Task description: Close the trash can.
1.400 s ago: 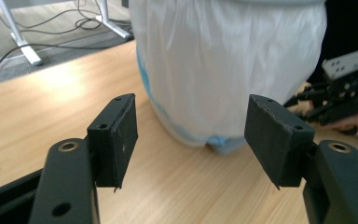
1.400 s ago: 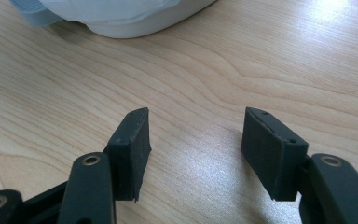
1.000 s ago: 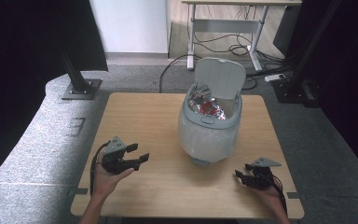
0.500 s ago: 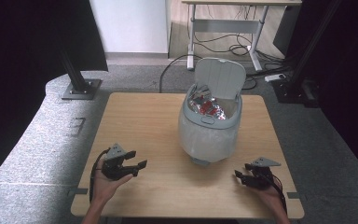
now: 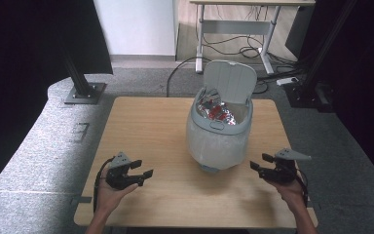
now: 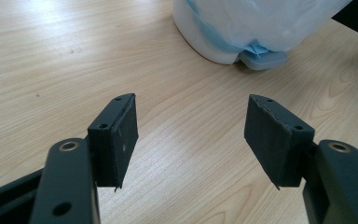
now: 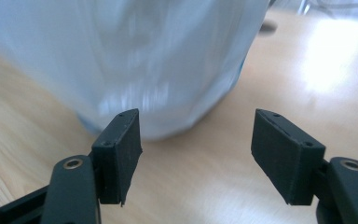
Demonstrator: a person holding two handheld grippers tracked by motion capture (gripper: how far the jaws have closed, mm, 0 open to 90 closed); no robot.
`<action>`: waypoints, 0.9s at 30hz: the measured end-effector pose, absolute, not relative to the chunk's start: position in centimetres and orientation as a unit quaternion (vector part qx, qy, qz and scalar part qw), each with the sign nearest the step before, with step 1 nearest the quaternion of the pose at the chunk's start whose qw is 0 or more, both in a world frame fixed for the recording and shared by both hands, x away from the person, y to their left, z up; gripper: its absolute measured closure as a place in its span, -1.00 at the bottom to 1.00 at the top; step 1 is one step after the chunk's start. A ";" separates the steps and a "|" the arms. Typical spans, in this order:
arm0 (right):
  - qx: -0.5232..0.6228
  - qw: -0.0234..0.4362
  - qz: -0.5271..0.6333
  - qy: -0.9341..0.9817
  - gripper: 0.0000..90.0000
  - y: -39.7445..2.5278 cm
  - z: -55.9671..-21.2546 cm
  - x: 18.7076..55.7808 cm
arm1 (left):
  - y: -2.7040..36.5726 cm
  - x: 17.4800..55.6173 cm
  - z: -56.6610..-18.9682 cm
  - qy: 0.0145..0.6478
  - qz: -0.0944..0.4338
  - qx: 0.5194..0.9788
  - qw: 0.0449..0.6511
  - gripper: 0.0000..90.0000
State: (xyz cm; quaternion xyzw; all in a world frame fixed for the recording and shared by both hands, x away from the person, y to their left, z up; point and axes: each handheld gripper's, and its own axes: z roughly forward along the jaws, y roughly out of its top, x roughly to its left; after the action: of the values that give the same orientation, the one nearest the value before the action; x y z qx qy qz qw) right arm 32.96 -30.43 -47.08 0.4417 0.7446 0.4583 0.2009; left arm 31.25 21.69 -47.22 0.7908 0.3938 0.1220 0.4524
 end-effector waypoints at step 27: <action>0.393 0.219 0.512 0.732 -0.31 -28.9 -33.0 39.4 | 21.8 31.5 -48.3 0.402 0.098 0.787 0.457 -0.22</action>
State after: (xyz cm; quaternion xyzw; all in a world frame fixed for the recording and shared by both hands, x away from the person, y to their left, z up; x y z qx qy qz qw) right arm 39.39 -28.88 -32.95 0.3932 0.7319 0.5116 0.2190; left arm 31.54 21.84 -48.30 0.7871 0.4021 0.0984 0.4574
